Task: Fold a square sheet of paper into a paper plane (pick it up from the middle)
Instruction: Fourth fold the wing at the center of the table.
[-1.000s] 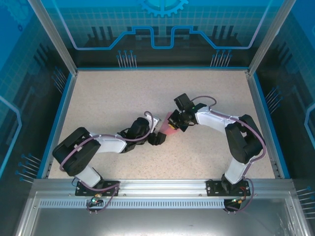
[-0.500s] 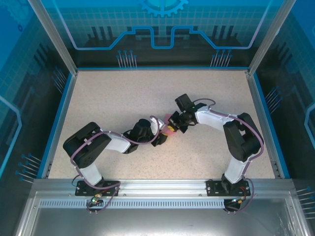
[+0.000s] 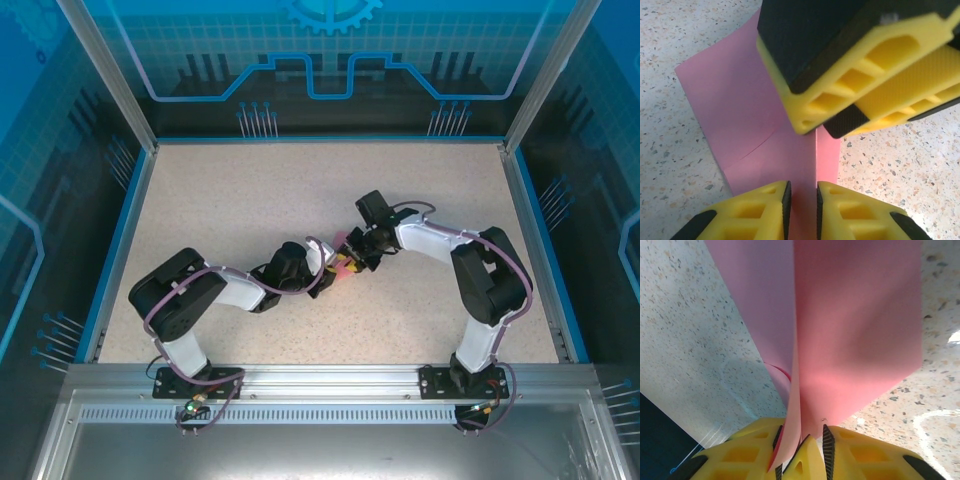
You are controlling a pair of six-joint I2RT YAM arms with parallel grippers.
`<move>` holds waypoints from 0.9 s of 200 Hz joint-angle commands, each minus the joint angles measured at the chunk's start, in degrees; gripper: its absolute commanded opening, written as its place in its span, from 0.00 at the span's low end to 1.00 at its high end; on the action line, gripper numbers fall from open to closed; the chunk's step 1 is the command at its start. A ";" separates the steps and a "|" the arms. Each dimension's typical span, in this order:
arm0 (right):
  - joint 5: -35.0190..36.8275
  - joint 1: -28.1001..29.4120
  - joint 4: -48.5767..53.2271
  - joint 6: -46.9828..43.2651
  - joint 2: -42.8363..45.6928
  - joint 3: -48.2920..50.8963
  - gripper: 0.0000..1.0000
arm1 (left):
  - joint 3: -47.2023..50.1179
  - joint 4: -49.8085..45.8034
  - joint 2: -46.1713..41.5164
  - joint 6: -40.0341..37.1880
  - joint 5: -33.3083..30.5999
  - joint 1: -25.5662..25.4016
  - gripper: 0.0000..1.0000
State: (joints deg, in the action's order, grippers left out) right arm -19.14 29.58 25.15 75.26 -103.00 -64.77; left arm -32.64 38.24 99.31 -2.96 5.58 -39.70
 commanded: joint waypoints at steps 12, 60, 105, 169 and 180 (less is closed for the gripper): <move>-1.02 -2.05 2.65 -4.29 -0.56 -3.19 0.39 | -1.13 0.47 0.89 2.26 2.47 -0.11 0.18; -0.12 -4.12 1.84 -17.12 3.18 -3.50 0.58 | -0.75 0.11 -1.07 17.51 7.48 2.21 0.13; -4.27 -5.06 -6.97 -27.47 6.41 3.58 0.58 | -1.51 -1.90 -0.92 31.35 11.13 2.81 0.12; -8.63 -5.03 -11.70 -31.82 3.88 7.57 0.49 | -1.02 -1.02 -0.40 42.98 13.55 3.23 0.12; -8.47 -4.96 -11.78 -32.33 3.14 7.57 0.48 | -0.95 -1.14 -0.17 44.23 13.53 3.36 0.12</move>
State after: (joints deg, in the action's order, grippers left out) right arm -25.43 25.02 15.62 45.98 -97.93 -57.89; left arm -33.06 36.73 99.26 35.29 16.56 -36.91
